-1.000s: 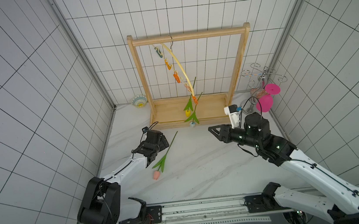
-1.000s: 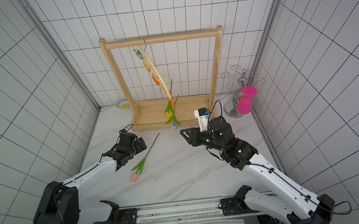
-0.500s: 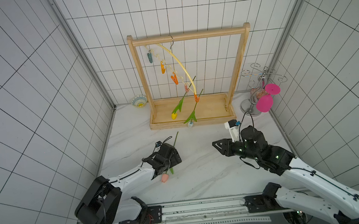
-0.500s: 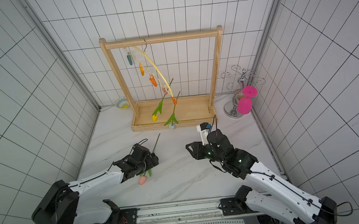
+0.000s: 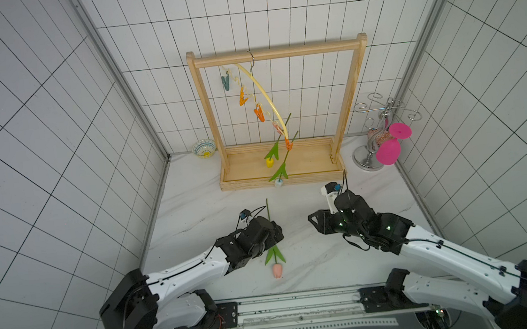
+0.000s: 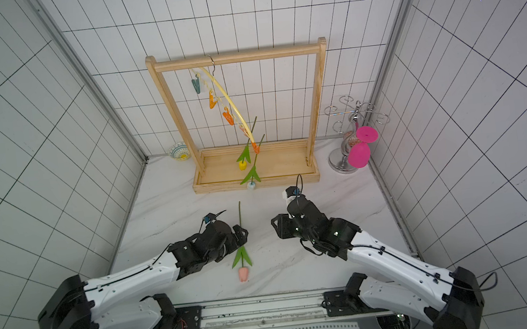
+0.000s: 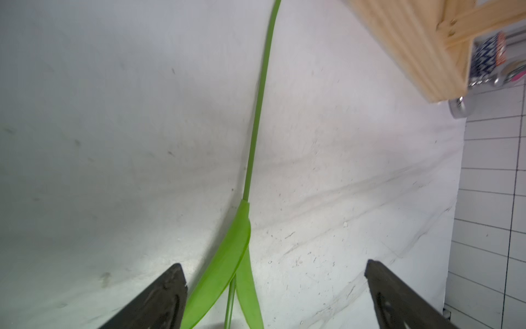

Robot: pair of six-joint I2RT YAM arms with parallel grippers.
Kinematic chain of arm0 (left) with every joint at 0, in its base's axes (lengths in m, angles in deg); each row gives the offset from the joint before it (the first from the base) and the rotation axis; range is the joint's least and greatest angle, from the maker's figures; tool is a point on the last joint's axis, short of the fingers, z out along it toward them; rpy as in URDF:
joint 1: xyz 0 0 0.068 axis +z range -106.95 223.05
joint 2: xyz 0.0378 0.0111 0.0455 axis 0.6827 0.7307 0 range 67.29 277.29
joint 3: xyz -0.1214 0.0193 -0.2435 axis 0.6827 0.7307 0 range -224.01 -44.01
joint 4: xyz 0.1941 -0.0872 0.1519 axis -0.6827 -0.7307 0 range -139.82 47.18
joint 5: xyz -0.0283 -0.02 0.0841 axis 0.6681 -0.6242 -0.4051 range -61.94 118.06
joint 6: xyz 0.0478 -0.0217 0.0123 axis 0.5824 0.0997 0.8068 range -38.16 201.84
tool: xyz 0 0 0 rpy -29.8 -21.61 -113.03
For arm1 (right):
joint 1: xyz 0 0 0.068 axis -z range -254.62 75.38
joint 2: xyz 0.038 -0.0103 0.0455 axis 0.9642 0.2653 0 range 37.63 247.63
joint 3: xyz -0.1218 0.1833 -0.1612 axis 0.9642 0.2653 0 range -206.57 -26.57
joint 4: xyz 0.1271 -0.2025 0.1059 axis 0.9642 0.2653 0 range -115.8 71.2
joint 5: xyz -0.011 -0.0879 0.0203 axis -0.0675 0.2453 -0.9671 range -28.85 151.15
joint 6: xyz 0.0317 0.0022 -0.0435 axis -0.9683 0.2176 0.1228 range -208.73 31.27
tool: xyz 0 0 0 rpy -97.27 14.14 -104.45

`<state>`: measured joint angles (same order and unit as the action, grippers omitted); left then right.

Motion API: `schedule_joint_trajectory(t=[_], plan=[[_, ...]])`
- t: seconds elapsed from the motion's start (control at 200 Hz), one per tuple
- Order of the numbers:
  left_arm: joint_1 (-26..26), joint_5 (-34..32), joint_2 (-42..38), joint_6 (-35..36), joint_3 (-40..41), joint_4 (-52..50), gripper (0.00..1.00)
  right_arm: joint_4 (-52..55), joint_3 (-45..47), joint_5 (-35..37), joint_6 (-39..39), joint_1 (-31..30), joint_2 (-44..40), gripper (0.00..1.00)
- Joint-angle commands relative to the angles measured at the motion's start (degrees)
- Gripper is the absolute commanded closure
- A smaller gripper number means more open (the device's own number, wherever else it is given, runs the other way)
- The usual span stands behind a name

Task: Dry the flowers on a clothes hanger
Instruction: Adjust the flower at the center of the board, then pick up the flower at the center of the board.

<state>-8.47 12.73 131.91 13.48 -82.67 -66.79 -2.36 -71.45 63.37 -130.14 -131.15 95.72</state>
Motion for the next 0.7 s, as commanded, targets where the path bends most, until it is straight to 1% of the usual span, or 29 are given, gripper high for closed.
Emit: schedule_joint_trajectory(t=[0.0, 0.06, 0.135, 0.19, 0.235, 0.265, 0.32, 0.365, 0.435, 0.48, 0.505, 0.53, 0.575, 0.605, 0.64, 0.695], plan=[[2.86, -17.84, -5.95, 3.86, -2.66, -9.71, 0.01, 3.12, -4.58, 9.14, -0.49, -4.84, 4.72, 0.59], [7.20, -16.86, -8.77, 5.87, -0.28, -4.08, 0.01, 2.38, -6.53, 12.06, -0.13, -7.87, 8.95, 0.56], [14.51, -10.96, -11.23, 6.57, 4.84, 7.06, 0.01, 2.28, -10.43, 13.49, 0.72, -10.44, 15.26, 0.51], [19.37, -7.68, -11.75, 4.79, 9.16, 15.54, 0.01, 2.01, -13.38, 13.49, 1.49, -11.31, 20.08, 0.49], [22.24, -7.46, -11.06, 2.69, 12.42, 21.34, 0.01, 1.81, -15.68, 13.43, 2.29, -11.46, 24.23, 0.47], [23.49, -8.18, -10.20, 2.53, 14.42, 25.76, 0.01, 1.96, -17.23, 13.43, 2.84, -11.49, 26.81, 0.47], [24.36, -10.92, -7.98, 3.76, 16.75, 31.90, 0.01, 2.34, -20.17, 13.71, 4.27, -11.45, 31.41, 0.47], [24.46, -13.20, -6.22, 7.22, 17.14, 34.48, 0.01, 2.98, -22.65, 14.23, 5.36, -11.41, 34.85, 0.47], [24.46, -15.18, -4.33, 15.45, 15.96, 35.19, 0.01, 3.99, -26.49, 14.85, 7.27, -11.46, 40.18, 0.48], [24.46, -15.89, -3.91, 19.98, 14.57, 32.92, 0.01, 5.27, -29.18, 15.29, 8.04, -11.36, 43.55, 0.49], [24.46, -16.68, -3.84, 19.26, 13.65, 28.72, 0.01, 6.16, -30.79, 15.42, 8.25, -11.32, 45.31, 0.49], [24.46, -17.25, -3.53, 17.90, 13.59, 27.08, 0.01, 7.22, -32.42, 15.58, 8.40, -11.37, 47.06, 0.49], [24.46, -17.19, -2.60, 18.70, 15.55, 30.83, 0.01, 8.63, -34.78, 15.67, 8.19, -11.39, 49.91, 0.50], [24.52, -18.69, -2.20, 17.71, 16.74, 33.99, 0.01, 9.02, -35.84, 15.43, 8.14, -11.34, 51.39, 0.51], [24.88, -19.35, -2.81, 15.51, 16.79, 33.01, 0.01, 9.08, -36.61, 15.08, 7.86, -11.35, 52.75, 0.52], [24.98, -19.67, -4.29, 15.27, 16.44, 31.13, 0.01, 8.27, -37.18, 14.40, 7.53, -11.23, 54.30, 0.54]])
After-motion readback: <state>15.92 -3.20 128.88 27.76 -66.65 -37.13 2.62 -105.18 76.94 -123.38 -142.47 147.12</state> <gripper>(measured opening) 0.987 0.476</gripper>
